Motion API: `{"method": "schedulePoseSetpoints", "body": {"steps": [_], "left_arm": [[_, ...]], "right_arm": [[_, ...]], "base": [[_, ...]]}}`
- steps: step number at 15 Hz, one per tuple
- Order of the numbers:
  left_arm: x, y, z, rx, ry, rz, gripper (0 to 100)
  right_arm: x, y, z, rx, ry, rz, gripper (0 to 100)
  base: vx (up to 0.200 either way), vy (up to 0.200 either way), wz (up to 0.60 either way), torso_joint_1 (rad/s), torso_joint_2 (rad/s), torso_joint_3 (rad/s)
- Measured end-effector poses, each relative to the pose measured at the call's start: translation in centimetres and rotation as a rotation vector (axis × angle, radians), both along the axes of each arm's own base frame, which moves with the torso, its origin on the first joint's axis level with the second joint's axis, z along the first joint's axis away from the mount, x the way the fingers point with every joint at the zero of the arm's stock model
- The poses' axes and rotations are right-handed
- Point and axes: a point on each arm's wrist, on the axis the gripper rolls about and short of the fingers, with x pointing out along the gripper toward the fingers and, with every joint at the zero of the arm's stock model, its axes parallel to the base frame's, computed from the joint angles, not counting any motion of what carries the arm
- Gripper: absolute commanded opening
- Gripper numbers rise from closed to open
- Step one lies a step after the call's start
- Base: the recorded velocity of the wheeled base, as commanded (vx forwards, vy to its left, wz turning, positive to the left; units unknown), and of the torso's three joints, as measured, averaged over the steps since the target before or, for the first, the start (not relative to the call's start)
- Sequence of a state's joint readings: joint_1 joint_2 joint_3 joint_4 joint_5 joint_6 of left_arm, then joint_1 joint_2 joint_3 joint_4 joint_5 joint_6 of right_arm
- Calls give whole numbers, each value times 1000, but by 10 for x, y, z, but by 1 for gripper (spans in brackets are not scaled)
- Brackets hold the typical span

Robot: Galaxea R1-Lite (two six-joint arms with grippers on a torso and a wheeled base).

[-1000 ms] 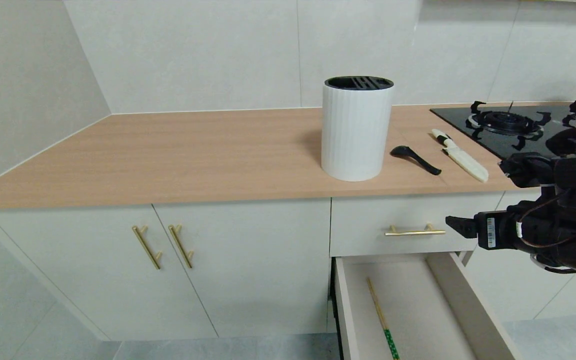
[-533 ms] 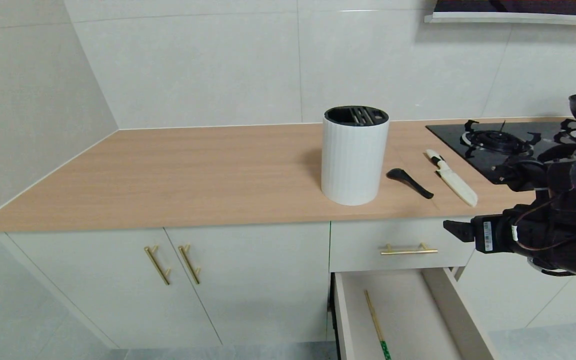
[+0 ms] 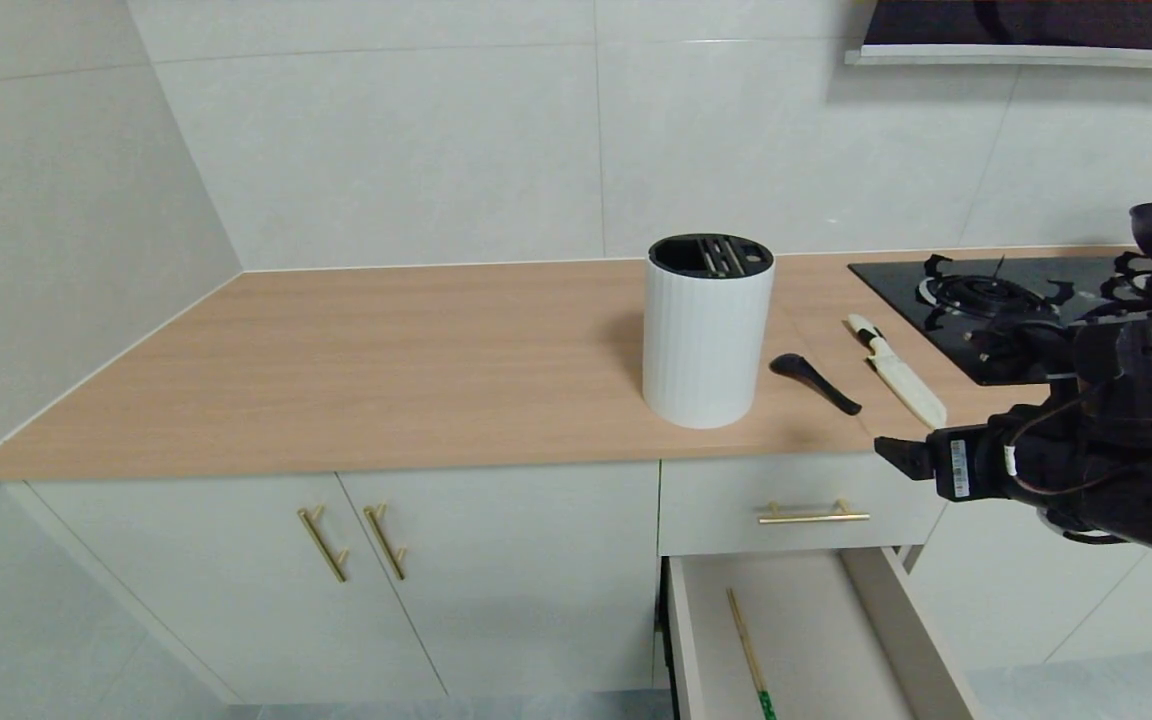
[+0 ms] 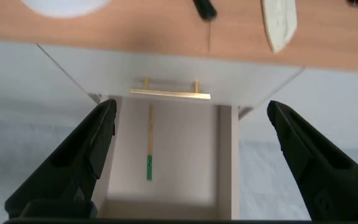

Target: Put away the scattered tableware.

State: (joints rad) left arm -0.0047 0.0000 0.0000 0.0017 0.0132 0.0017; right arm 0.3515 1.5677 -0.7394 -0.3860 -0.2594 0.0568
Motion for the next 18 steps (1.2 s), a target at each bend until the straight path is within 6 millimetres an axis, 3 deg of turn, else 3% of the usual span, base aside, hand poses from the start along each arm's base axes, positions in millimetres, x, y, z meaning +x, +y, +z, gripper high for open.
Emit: {"method": "schedulePoseSetpoints", "body": {"steps": [3, 6, 11, 18], "left_arm": [[0, 0, 0, 0, 0, 0, 100], [0, 0, 0, 0, 0, 0, 100], [0, 0, 0, 0, 0, 0, 100], [0, 0, 0, 0, 0, 0, 100]], "right_arm": [[25, 3, 5, 21, -65, 0, 100], [69, -3, 14, 63, -109, 75, 100], [140, -26, 3, 55, -138, 239, 100], [167, -46, -33, 90, -119, 347, 100]], "base": [[0, 0, 0, 0, 0, 0], [0, 0, 0, 0, 0, 0], [0, 0, 0, 0, 0, 0], [0, 0, 0, 0, 0, 0]]}}
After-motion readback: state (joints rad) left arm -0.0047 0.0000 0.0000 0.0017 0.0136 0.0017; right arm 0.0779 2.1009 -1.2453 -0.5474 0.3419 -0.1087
